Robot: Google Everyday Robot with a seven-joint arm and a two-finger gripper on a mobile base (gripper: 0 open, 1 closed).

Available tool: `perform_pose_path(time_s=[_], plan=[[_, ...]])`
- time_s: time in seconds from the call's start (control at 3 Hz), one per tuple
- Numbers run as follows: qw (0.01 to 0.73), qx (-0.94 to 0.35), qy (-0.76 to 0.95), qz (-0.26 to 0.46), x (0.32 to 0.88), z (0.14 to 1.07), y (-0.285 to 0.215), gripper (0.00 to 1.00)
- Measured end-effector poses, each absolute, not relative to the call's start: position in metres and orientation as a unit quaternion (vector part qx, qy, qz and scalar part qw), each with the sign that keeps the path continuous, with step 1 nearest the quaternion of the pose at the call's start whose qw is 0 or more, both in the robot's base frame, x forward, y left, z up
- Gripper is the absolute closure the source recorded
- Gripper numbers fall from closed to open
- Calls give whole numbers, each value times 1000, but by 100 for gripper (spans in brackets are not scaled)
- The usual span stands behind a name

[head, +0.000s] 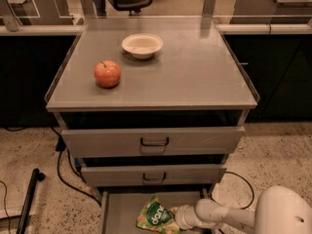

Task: Place green rice chip bag into bottom drawer

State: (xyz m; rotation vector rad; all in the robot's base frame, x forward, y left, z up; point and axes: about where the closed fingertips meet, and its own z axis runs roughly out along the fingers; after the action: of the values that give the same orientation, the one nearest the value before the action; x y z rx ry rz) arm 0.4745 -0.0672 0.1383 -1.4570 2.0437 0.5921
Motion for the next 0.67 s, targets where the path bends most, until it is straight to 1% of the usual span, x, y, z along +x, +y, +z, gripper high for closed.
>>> perform_pose_path(time_s=[0.33,0.67], plan=[[278,-543,761,221,474,138,-67,20],[278,-543,761,221,474,138,-67,0]])
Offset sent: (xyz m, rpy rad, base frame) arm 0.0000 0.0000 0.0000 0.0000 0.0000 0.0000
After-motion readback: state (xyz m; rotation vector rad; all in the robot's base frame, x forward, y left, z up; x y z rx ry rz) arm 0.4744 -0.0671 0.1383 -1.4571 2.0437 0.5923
